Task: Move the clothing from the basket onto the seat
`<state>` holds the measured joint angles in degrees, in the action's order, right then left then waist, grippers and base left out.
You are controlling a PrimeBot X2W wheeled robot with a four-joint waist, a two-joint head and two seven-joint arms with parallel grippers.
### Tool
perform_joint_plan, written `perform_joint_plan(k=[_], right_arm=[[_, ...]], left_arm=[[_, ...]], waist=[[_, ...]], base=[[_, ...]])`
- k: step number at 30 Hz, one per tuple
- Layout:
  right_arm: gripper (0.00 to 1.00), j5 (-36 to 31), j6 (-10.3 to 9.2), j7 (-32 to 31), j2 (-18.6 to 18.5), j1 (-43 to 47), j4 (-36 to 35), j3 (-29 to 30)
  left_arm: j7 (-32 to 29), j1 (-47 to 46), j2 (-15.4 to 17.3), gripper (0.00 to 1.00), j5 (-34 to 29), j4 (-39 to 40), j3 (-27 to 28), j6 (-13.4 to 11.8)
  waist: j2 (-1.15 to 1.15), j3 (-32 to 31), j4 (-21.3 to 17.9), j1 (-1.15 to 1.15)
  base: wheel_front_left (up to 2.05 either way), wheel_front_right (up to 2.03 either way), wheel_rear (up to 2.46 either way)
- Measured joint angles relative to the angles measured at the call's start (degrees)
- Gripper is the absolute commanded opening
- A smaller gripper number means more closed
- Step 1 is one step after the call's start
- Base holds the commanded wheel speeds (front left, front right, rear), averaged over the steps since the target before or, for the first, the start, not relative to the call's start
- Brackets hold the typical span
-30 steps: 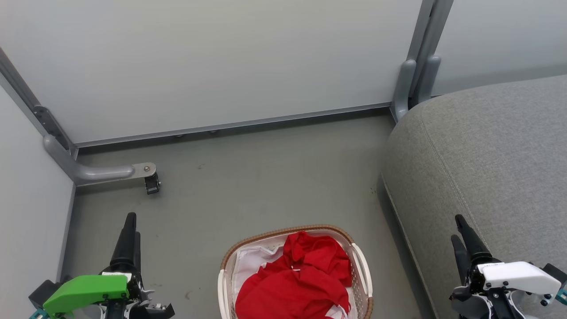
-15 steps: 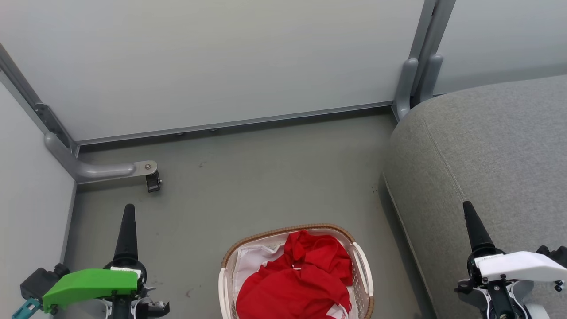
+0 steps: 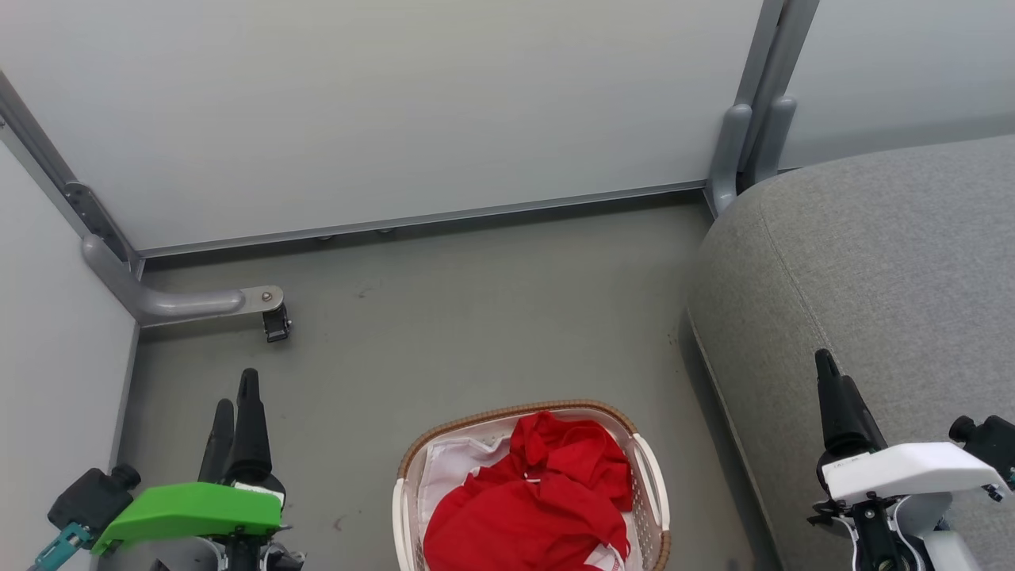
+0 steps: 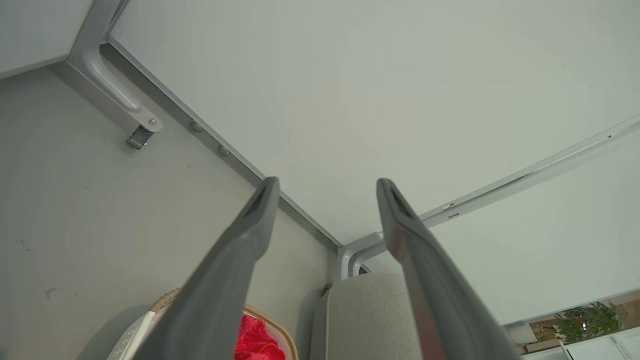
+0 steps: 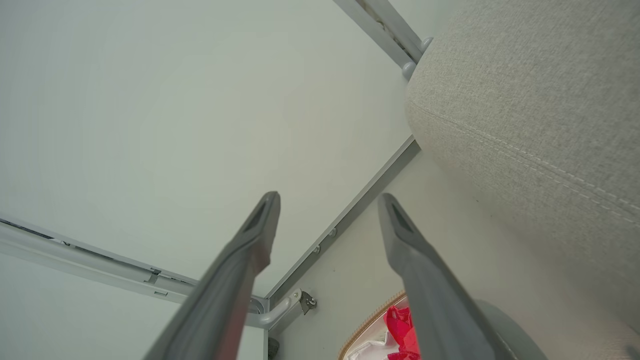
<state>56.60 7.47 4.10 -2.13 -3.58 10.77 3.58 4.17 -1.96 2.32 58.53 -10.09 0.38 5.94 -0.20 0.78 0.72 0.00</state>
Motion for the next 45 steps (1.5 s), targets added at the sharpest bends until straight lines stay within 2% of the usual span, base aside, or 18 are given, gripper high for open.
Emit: perform_joint_plan(k=[8, 18, 45], right_arm=[[1.0, -8.98, 0.01, 1.45, -0.1, 0.02, 0.4, -1.35], [1.0, -16.45, 0.01, 3.08, -0.16, 0.01, 1.21, -1.92], [1.0, -30.83, 0.01, 6.89, -0.38, -0.63, 3.2, -3.3]], left_arm=[[1.36, 0.3, 0.05, 1.0, -7.05, -1.12, -1.03, -0.41], [3.02, 0.82, 0.09, 1.0, -14.69, -1.23, -2.32, -0.73], [6.95, 2.1, 0.16, 1.0, -27.95, -2.35, -3.99, -1.43]], waist=[[0.0, 0.08, 0.17, 0.0], [0.0, 0.2, 0.39, 0.0], [0.0, 0.23, 1.22, 0.0]], base=[[0.0, 0.0, 0.0], [0.0, 0.0, 0.0], [0.0, 0.0, 0.0]])
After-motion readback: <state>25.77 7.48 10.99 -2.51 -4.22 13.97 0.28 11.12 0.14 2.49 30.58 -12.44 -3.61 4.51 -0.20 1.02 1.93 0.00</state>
